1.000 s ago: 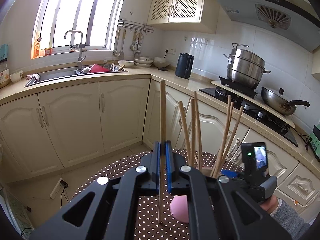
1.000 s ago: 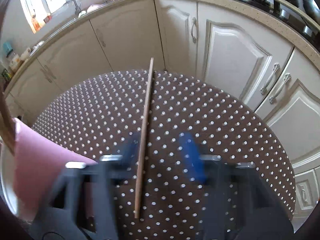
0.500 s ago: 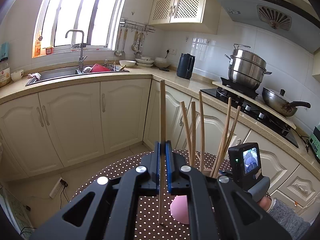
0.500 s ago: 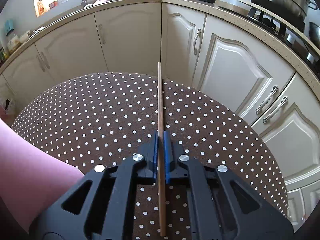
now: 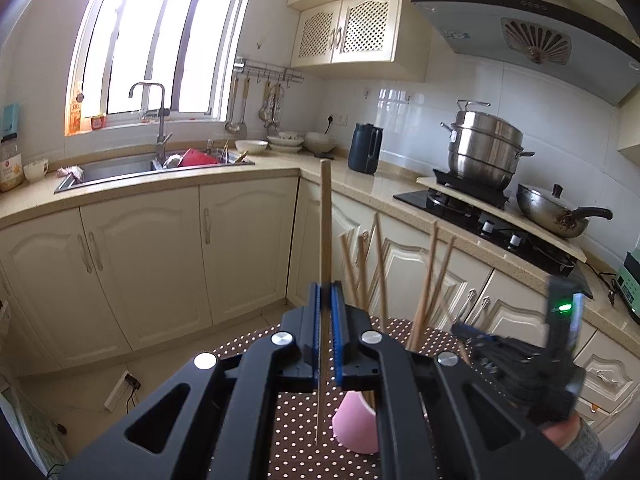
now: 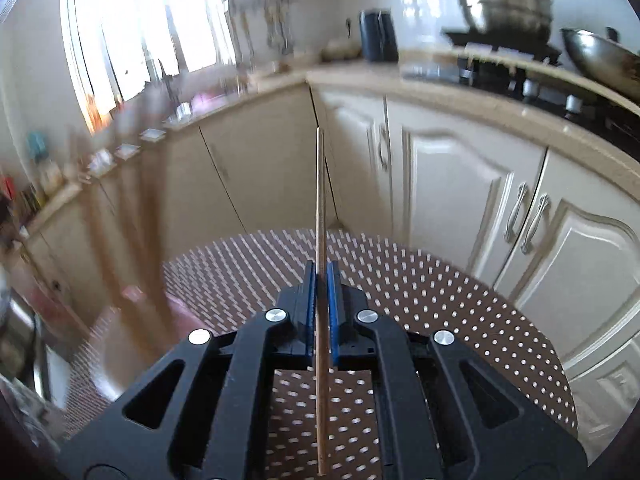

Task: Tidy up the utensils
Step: 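Raise both held chopsticks upright and lower them into the pink cup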

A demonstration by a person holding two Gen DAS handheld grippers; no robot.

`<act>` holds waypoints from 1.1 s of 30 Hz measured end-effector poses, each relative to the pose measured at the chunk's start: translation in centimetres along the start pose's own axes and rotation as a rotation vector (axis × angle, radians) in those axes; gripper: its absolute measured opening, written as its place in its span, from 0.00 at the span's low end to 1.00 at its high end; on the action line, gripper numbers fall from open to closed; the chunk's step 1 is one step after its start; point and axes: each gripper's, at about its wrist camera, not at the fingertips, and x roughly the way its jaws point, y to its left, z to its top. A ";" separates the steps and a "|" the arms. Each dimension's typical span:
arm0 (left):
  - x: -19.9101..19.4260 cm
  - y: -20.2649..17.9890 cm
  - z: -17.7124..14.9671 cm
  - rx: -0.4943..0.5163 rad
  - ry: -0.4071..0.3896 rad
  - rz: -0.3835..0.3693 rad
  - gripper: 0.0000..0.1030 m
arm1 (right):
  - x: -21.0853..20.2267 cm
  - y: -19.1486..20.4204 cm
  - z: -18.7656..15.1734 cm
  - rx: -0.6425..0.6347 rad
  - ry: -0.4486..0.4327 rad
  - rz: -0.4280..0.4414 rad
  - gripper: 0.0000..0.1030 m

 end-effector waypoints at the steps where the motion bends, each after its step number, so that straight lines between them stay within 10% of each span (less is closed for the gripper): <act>1: -0.4 -0.4 0.3 0.009 -0.008 -0.008 0.06 | -1.2 0.3 0.3 0.007 -0.048 0.007 0.06; 5: -2.2 -1.5 1.6 0.036 -0.044 -0.015 0.06 | -5.9 2.7 1.4 0.005 -0.237 0.047 0.06; 18: -4.3 -3.6 5.0 0.033 -0.113 -0.053 0.06 | -7.0 7.0 2.1 0.059 -0.456 0.035 0.06; 33: -2.6 -3.1 6.0 -0.034 -0.123 -0.098 0.06 | -1.5 6.9 -0.2 0.035 -0.384 0.080 0.06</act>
